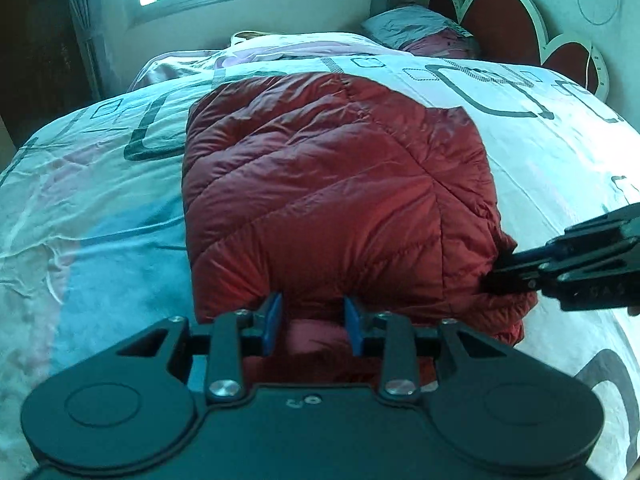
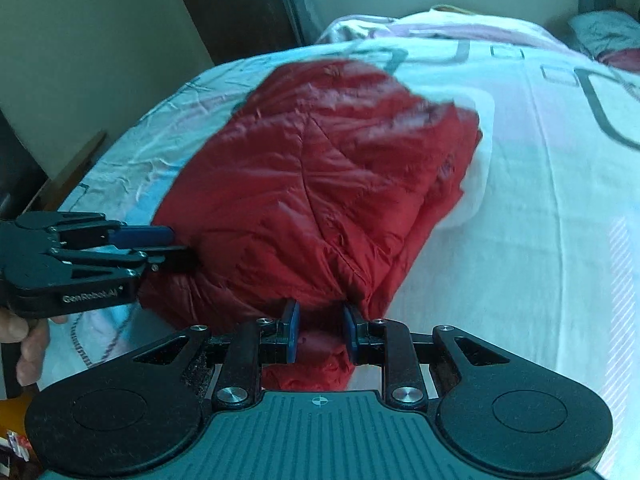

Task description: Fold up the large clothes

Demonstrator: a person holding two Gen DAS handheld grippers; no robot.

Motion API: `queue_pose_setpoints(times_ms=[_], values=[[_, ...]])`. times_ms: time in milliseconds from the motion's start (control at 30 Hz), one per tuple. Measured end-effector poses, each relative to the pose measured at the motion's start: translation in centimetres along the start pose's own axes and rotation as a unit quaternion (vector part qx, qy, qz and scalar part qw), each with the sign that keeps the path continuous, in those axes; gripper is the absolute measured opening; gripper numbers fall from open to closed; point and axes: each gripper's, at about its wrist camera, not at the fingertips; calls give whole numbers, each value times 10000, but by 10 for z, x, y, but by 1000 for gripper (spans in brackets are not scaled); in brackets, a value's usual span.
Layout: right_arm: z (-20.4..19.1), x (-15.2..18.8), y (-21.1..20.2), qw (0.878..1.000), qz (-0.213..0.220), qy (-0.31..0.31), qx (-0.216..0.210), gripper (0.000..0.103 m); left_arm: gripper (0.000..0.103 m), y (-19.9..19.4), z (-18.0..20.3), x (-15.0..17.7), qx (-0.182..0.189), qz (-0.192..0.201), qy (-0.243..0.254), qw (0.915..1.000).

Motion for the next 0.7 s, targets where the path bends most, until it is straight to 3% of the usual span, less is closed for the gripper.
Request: queue_pose_setpoints(times_ms=[533, 667, 700], values=[[-3, -7, 0, 9999, -102, -65, 35, 24, 34, -2, -2, -1, 21, -21, 11, 10000], [-2, -17, -36, 9986, 527, -30, -100, 24, 48, -26, -13, -9, 148, 430, -193, 9988], [-1, -24, -42, 9974, 722, -27, -79, 24, 48, -29, -17, -15, 153, 557, -224, 9981]])
Point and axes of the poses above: each gripper's, at about its wrist camera, not at the fingertips, and y roughly the way its jaws point, z to its right, x to its underside, and after that the axes turned 7 degrees about -z, right-handed
